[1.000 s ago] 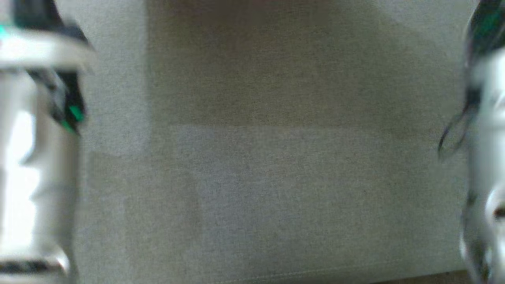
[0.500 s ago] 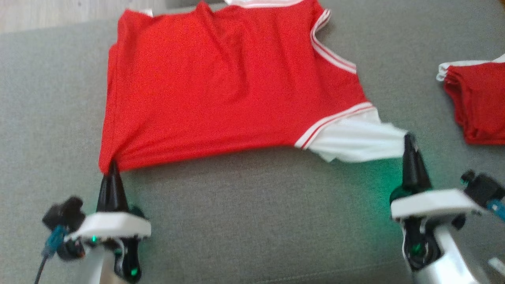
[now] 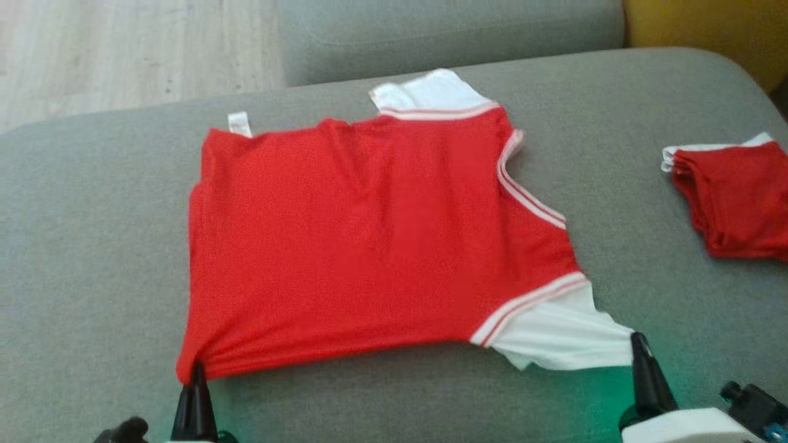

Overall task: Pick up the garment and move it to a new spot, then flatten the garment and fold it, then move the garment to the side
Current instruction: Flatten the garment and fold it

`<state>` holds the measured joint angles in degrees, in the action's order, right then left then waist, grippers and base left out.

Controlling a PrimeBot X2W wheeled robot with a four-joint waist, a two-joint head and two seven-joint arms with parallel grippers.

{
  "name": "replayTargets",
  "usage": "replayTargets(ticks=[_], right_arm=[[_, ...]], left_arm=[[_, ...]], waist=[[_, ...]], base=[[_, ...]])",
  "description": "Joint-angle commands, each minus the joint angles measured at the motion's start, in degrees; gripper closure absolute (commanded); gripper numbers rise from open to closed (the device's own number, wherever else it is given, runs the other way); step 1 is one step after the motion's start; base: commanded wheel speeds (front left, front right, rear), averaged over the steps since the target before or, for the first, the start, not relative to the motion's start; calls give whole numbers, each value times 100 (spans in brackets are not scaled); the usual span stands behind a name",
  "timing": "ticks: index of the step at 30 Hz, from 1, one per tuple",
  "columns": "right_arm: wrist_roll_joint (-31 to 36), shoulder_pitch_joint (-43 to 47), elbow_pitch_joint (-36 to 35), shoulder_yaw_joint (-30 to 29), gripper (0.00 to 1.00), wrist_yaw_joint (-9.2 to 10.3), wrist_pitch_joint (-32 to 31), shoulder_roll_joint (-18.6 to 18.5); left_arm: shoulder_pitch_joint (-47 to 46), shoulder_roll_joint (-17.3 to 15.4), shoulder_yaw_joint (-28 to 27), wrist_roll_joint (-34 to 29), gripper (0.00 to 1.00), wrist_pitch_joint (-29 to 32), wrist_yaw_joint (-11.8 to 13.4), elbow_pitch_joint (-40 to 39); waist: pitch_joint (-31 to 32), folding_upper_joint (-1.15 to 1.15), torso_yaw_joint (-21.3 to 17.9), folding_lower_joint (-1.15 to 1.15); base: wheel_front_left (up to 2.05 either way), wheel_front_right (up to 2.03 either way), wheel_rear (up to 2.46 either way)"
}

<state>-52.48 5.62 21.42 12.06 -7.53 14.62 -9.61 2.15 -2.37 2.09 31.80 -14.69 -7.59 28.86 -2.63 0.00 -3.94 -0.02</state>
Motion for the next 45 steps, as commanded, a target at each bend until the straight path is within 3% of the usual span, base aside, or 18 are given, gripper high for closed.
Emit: replayTargets(ticks=[1,7,12,22,32,33,34,35,42,45], right_arm=[[-70,-95,-264,-13,100,4,38,-164],[-42,-325,-606,-127,100,4,38,-134],[29,-1058,-577,-10,100,4,25,14],[273,-2714,520,91,100,4,-28,172],[629,-3605,1533,26,100,4,33,294],[767,-3666,1564,-49,80,4,34,287],[933,-3705,1548,-143,0,4,35,292],[1099,-3710,1524,-277,0,4,36,312],[2885,-3086,547,-952,0,4,37,471],[3560,-2609,214,-1053,0,4,37,553]], left_arm=[[-110,-52,-138,28,100,-30,11,-229],[-320,-52,-12,20,100,-30,10,-516],[-827,-52,106,32,100,-30,10,-546],[-1940,-51,378,90,100,-30,10,161],[-2601,-51,415,201,100,-30,39,755],[-2631,-51,398,175,98,-30,59,779],[-2653,-51,374,119,65,-30,90,773],[-2659,-51,344,62,0,-30,134,766],[-2120,-51,-88,-881,0,-30,660,132],[-1694,-51,-63,-1268,0,-30,760,-107]], waist=[[23,0,45,2],[-122,0,96,2],[-384,0,178,2],[-933,0,406,2],[-1131,0,443,2],[-1131,0,441,2],[-1130,0,441,2],[-1120,0,443,2],[-921,0,432,2],[-774,0,433,2]], base=[[0,0,0],[0,0,0],[0,0,0],[0,0,0],[0,0,0],[0,0,0],[0,0,0],[0,0,0],[0,0,0],[0,0,0]])
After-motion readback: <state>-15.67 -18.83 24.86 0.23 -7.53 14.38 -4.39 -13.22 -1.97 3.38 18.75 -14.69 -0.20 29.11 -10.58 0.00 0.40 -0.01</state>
